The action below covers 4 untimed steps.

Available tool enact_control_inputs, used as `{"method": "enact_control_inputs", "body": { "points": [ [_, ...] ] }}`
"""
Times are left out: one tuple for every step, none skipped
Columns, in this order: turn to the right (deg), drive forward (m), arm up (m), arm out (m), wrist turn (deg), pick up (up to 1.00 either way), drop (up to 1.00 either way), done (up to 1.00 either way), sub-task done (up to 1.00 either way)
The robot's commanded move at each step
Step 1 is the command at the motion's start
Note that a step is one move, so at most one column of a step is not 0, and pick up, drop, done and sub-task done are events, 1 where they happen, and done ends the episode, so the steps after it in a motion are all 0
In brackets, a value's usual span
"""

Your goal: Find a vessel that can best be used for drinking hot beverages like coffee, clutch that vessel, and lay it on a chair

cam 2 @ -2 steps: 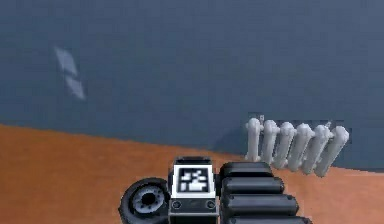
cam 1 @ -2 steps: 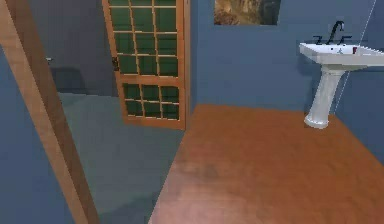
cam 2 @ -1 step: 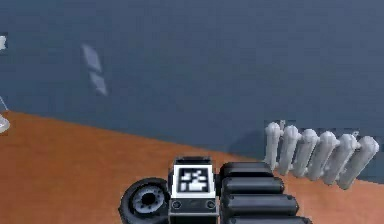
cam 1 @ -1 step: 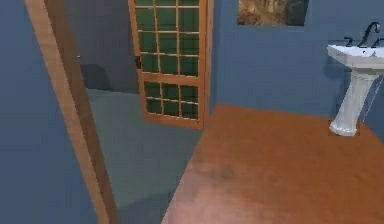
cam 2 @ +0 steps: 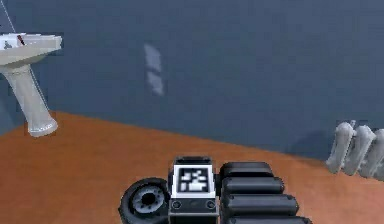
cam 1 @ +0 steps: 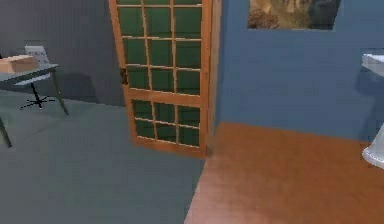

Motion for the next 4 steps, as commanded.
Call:
{"method": "enact_control_inputs", "body": {
  "points": [
    [-27.0,0.00,0.00,0.00,0.0,0.00,0.00,0.00,0.00],
    [0.0,0.20,0.00,0.00,0.0,0.00,0.00,0.00,0.00],
    [-39.0,0.00,0.00,0.00,0.0,0.00,0.00,0.00,0.00],
    [0.0,1.00,0.00,0.00,0.0,0.00,0.00,0.00,0.00]
  ]
}}
